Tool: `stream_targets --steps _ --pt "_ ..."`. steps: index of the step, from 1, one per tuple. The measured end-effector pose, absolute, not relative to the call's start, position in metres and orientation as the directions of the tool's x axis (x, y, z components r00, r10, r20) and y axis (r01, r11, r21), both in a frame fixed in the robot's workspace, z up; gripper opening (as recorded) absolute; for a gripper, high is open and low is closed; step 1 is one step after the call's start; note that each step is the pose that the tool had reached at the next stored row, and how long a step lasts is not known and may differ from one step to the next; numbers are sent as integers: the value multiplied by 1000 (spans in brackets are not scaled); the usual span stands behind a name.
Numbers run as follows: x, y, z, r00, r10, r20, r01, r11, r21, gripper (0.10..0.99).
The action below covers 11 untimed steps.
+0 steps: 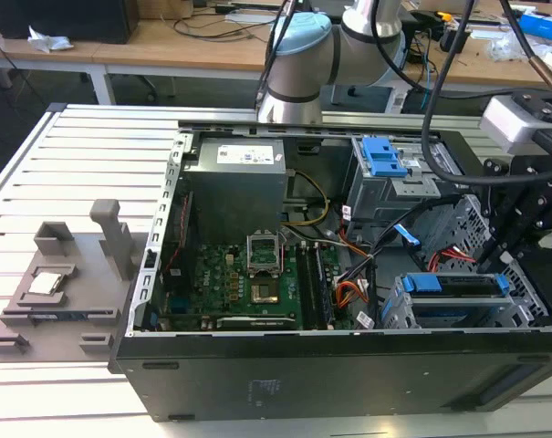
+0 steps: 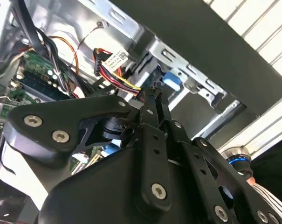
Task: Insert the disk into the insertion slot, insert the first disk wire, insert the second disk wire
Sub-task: 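Insert the first disk wire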
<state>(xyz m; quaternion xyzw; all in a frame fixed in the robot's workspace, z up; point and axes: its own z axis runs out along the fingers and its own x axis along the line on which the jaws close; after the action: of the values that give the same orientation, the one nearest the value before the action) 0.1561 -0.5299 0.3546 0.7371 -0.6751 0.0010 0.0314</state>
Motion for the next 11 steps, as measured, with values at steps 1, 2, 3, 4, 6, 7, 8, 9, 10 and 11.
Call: stream_targets --steps 1,2,3,4,6,7,8,9,10,11 --pt "154 -533 353 89 -995 44 -995 -87 45 169" --pt "153 -534 352 88 -995 44 -995 -87 45 169" --pt "152 -534 352 87 -995 44 -995 -85 45 169" --pt "152 -535 351 70 -997 40 -997 -68 45 169" --pt "152 -535 351 49 -998 34 -998 -48 44 169" --pt "152 -535 351 31 -999 29 -999 -30 44 169" --pt "152 -535 351 23 -999 23 -999 -22 44 169" --pt "152 -535 351 17 -1000 15 -999 -17 44 169" --pt "152 -535 351 12 -1000 10 -999 -12 44 169" --pt "152 -534 349 4 -1000 7 -999 -4 44 169"
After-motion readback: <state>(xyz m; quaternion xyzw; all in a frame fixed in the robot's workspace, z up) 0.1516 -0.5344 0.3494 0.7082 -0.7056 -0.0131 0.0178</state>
